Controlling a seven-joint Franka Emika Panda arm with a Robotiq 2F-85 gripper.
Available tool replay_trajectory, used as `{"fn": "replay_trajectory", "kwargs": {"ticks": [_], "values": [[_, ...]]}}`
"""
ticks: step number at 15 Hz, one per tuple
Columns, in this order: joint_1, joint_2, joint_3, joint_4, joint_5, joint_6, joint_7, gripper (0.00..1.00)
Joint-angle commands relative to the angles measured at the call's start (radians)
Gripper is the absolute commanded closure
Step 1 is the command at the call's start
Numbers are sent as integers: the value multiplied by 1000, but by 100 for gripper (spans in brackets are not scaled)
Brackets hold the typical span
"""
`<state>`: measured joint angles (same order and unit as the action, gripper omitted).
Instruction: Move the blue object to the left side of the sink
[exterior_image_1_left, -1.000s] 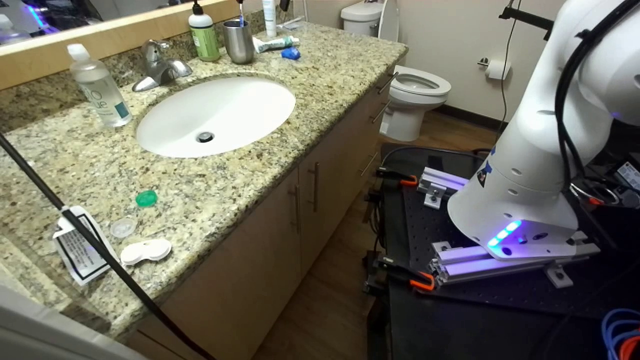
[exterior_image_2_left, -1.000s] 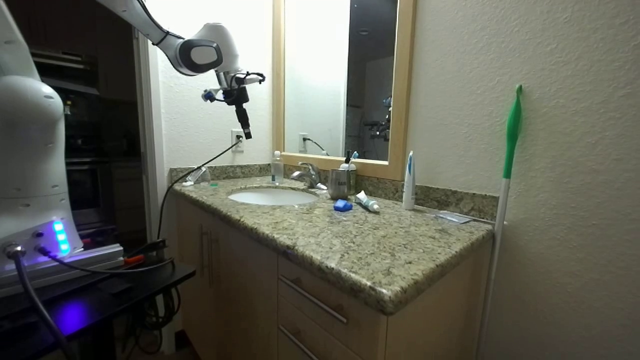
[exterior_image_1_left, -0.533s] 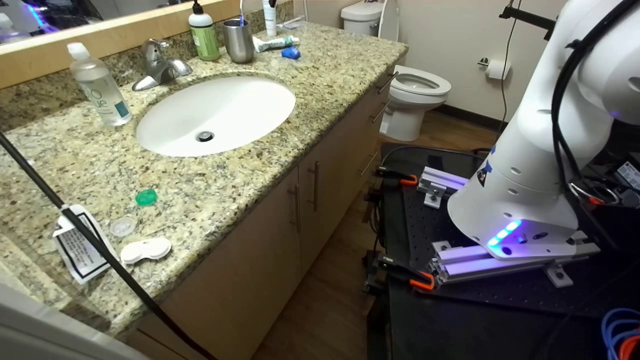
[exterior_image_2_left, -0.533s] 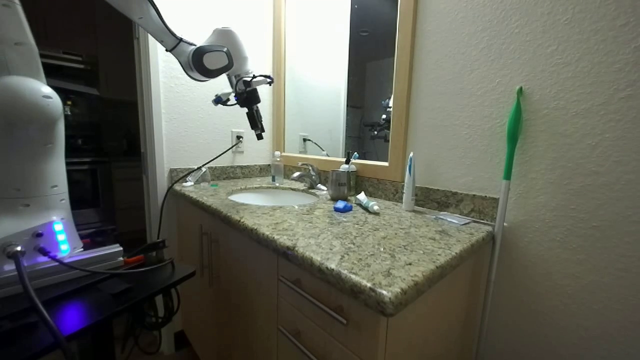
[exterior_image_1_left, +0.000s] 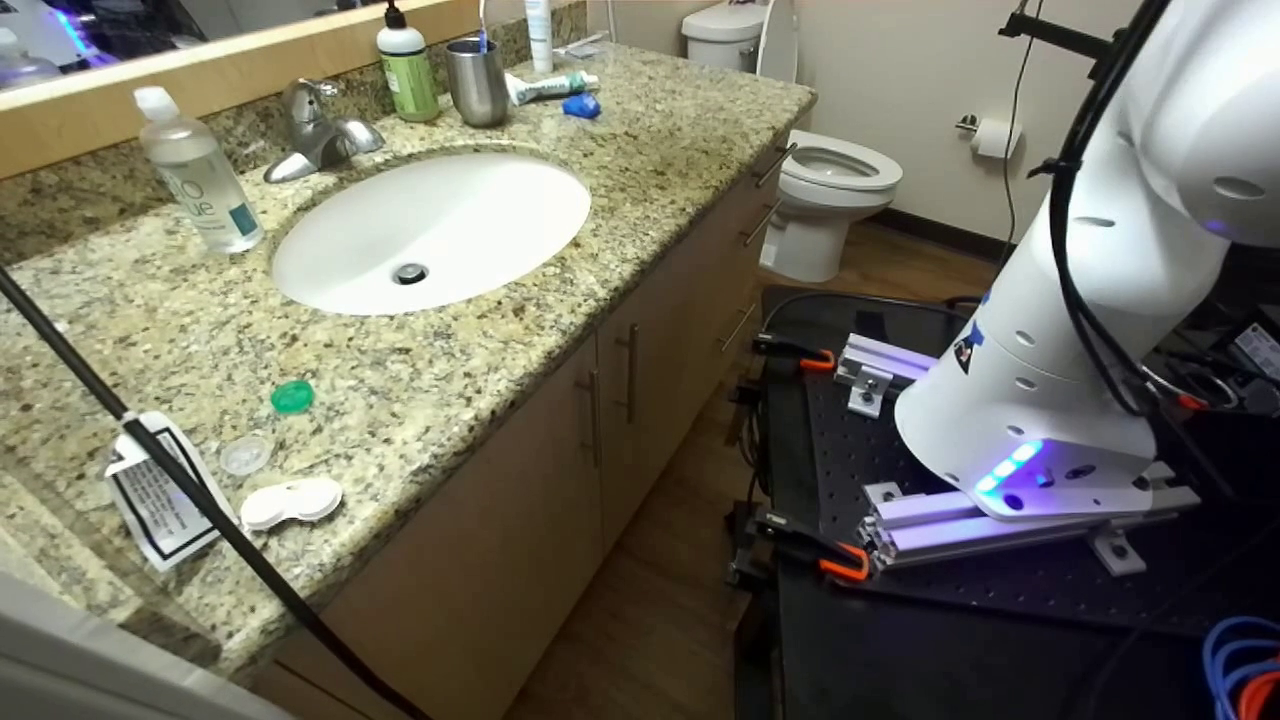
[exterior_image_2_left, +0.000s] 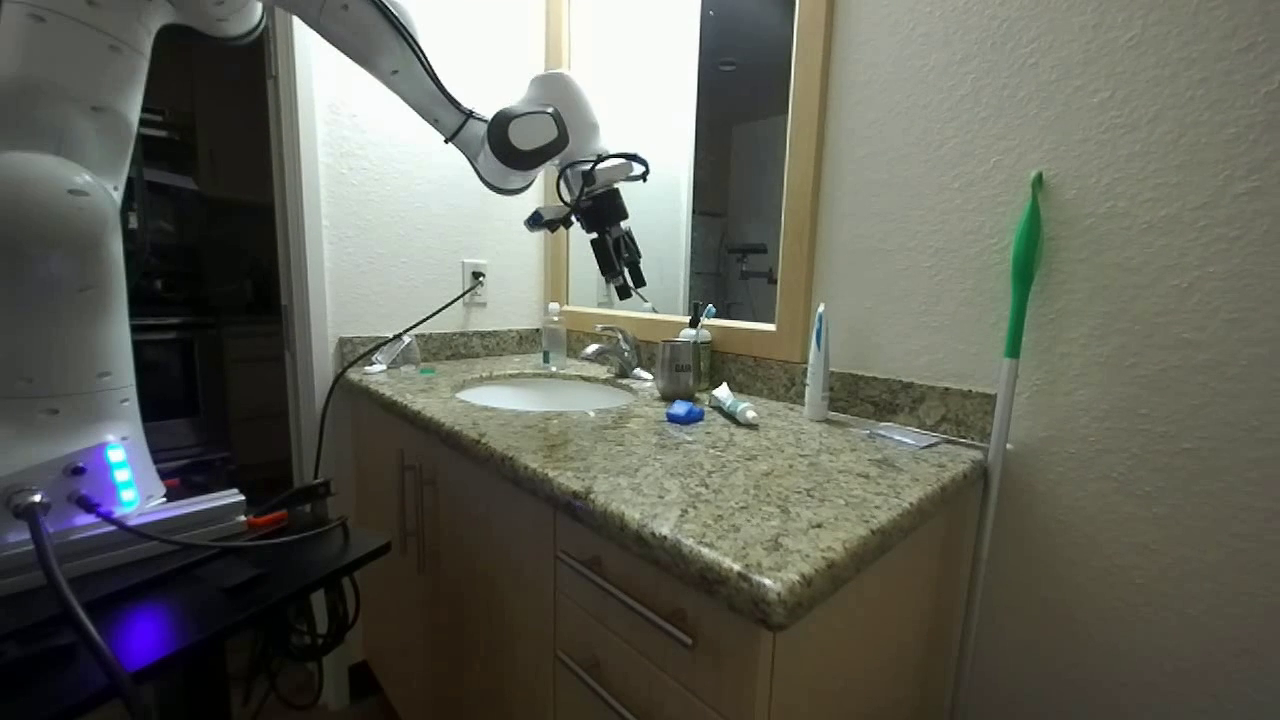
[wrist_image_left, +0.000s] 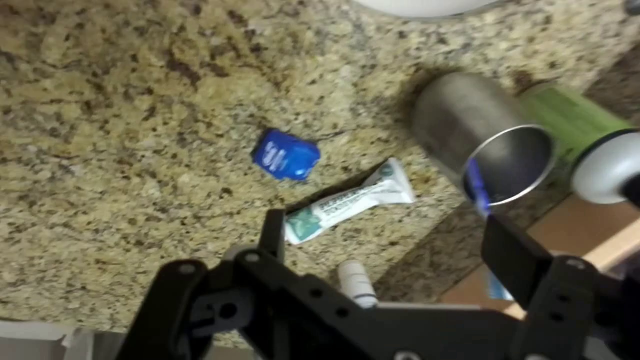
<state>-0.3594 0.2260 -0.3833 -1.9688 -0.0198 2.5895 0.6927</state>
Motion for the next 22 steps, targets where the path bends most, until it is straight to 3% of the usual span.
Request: {"fn": "replay_trajectory", "kwargs": {"ticks": [1, 3, 5, 6, 9, 11, 13, 14, 18, 19, 22], "values": [[10, 47, -32, 47, 10, -33, -8, 0], [6, 100, -42, 99, 11, -55, -8, 0], [-21, 46, 17, 29, 75, -90, -190, 0], [-37, 78, 31, 44, 114, -75, -268, 0], [-140, 187, 127, 166, 232, -146, -497, 0], [-154, 263, 109, 265, 252, -237, -626, 0], [-130, 349, 46, 358, 126, -266, -605, 0], [-132, 256, 76, 244, 196, -223, -600, 0], [-137, 344, 55, 336, 135, -235, -597, 0], [-157, 349, 81, 362, 140, -339, -670, 0], [-204, 423, 103, 474, 141, -493, -809, 0]]}}
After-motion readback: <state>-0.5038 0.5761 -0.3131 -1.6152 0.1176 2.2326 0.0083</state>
